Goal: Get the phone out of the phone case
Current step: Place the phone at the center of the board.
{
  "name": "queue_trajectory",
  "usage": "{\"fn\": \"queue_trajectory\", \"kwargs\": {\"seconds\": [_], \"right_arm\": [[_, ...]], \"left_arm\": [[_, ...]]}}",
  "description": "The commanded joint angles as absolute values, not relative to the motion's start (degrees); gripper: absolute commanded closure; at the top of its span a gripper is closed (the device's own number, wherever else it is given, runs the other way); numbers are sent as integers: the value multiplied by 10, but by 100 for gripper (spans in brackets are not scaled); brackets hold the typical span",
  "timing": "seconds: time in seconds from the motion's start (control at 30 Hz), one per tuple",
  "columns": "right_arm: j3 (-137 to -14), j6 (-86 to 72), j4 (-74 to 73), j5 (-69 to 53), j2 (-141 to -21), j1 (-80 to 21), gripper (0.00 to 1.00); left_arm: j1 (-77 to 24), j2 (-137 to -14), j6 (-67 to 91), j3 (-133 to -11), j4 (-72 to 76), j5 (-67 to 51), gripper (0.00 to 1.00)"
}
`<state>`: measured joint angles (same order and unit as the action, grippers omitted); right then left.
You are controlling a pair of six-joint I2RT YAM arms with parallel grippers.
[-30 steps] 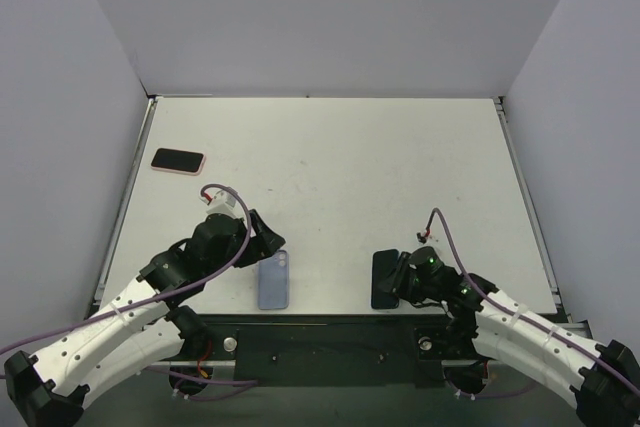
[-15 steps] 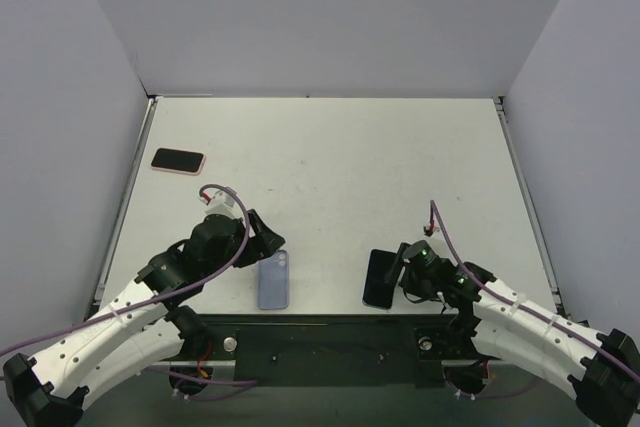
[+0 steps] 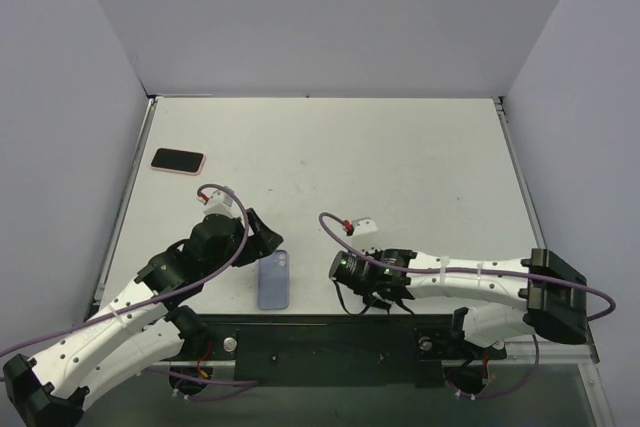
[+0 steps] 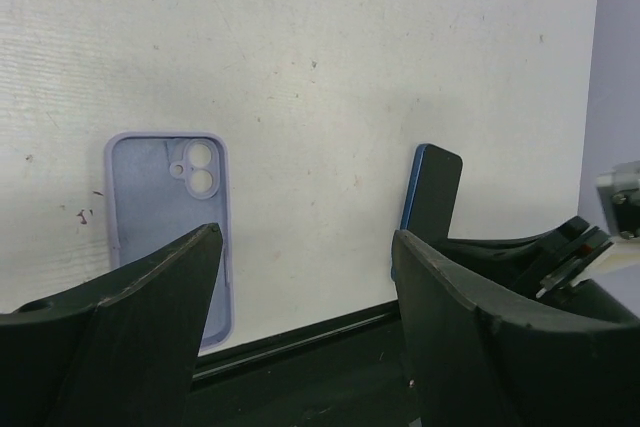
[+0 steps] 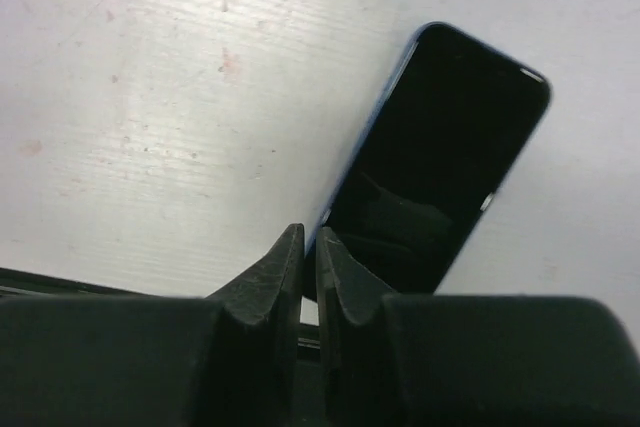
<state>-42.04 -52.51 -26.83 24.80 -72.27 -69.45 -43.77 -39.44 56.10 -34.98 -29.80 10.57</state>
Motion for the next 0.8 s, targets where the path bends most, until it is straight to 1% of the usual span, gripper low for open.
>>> {"fn": "queue_trajectory", "kwargs": {"seconds": [0.0,0.13,0.3,0.43,0.57,0.7,0.77], "right_arm": [[-442,-491,-239,256,-788,-715,100],[-434,-491,-225,258,-812,-712,100],[-386,-511,-184,216,-805,-693,100],[-363,-513,-184,211,-804,-685,100],[-364,-494,-175,202,-802,-690,100],[-361,-510,-196,203,-795,-696,100],[-351,-491,-165,184,-775,-706,100]], "left_arm": [[-432,-386,548,-374,-293,122,21],[-430,-381,547,-378,-296,123,21],[-427,-378,546,-378,-301,126,21],[-425,-380,545,-374,-295,123,21],[-424,-384,542,-375,-289,120,21],[-421,-387,538,-387,-298,120,20],[-420,-383,536,-386,-301,128,20]]}}
